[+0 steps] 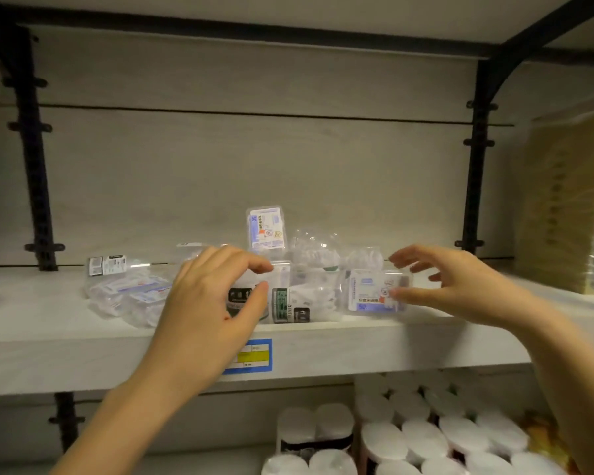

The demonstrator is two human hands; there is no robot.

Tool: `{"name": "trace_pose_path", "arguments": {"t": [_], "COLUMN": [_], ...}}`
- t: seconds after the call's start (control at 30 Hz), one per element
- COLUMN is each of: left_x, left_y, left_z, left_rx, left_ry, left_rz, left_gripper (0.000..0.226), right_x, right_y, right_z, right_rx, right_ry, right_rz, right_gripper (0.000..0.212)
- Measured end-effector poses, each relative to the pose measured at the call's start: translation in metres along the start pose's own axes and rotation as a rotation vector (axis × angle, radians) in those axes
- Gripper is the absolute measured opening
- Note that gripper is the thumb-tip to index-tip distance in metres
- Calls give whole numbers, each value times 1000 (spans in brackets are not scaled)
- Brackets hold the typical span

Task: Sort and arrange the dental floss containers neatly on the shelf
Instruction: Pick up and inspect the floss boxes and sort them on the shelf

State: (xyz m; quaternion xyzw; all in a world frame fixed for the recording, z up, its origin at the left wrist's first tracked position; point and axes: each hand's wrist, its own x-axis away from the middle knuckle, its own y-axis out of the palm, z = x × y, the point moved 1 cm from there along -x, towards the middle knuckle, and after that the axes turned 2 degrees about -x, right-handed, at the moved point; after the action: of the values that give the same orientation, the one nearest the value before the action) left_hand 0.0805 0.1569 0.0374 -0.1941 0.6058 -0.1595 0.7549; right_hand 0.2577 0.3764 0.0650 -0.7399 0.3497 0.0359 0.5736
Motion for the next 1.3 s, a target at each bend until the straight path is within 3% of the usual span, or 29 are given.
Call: {"name": "trace_pose_path", "arguments": {"t": [0.2,0.4,0.5,0.6,0.77,0.93,1.0,1.1,1.3], "left_x": [-2,-8,-18,-32,-41,-41,-39,-38,-28], "left_y": [9,26,35,42,48,53,57,61,80], "left_z": [18,64,86,98,97,97,94,100,106], "left_rx": [-8,112,299,716,960,1003,953,760,1146], "left_ry": [-44,-51,-117,-300,-396,-422,-407,-350,-473], "left_rz": [85,138,29,-201,-226,-173,-173,-328,-241], "left_gripper": [29,30,36,36,29,23,24,33,33], "right_x": [-15,10,23,30,32,32,28,17,13], "right_y": [5,-32,-44,-42,-40,-36,-36,-44,-40], "right_z": [23,32,26,17,9,14,12,0,-10], "right_rx": [-93,-570,-737,-807,-882,-928,-947,-924,-795], "right_ry": [-25,-40,-92,-153,-166,-151,-161,-226,-260], "right_rz": [-101,-2,-54,-75,-29,-30,31,100,-80], "right_gripper": [39,47,46,44,32,44,47,44,42]}}
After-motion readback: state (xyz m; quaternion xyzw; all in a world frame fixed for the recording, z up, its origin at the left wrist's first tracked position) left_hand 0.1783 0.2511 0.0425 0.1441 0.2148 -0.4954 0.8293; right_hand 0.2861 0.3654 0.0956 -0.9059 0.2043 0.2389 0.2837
